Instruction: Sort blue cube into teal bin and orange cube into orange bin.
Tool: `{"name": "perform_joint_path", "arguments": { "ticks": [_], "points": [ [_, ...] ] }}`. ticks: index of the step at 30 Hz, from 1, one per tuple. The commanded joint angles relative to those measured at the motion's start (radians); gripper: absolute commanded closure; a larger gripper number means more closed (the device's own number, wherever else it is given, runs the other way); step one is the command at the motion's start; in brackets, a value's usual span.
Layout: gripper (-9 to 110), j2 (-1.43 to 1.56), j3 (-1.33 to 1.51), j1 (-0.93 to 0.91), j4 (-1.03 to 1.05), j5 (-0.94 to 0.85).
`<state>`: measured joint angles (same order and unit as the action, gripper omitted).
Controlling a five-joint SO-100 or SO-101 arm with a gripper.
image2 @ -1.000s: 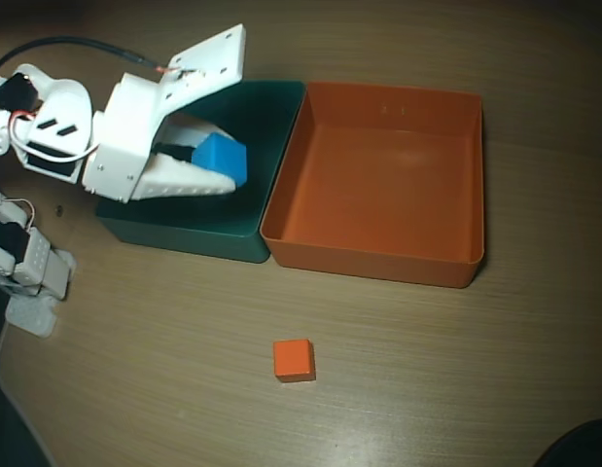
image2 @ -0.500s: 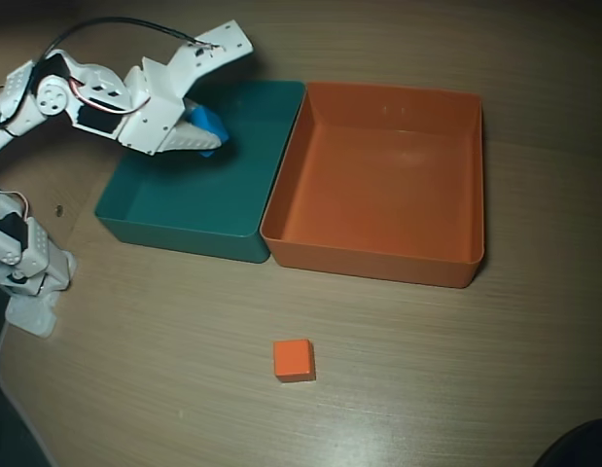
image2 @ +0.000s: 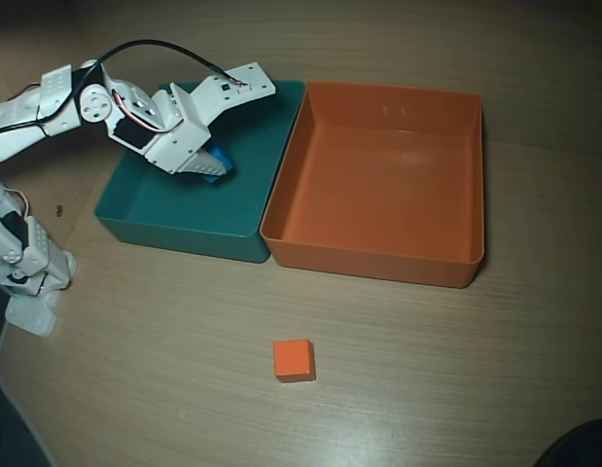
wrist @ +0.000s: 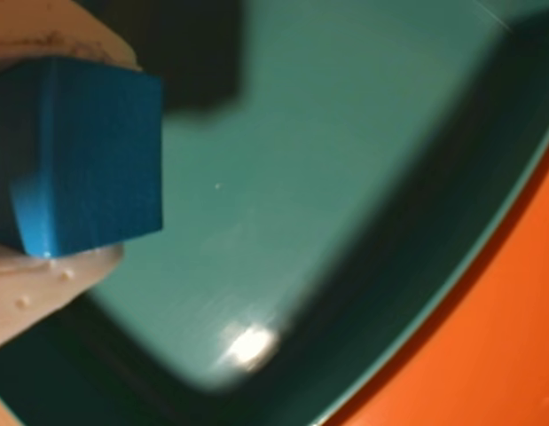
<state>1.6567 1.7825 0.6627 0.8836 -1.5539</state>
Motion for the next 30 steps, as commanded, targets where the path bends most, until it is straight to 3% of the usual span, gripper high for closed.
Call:
{"name": "perform_joint_path", "arguments": {
  "ticks": [1,9,21,25,30],
  "points": [
    [91,0.020,-0.017,0.000,-0.017,0.009],
    [70,0.023,-0.018,-0.006,-0.017,-0.005],
    [70,0.075,-0.097,-0.110,-0.017,-0.005],
    [80,0.110,-0.166,-0.193,-0.014,0.003],
    [103,0.160,-0.212,-0.302,-0.003,-0.002]
  ]
}}
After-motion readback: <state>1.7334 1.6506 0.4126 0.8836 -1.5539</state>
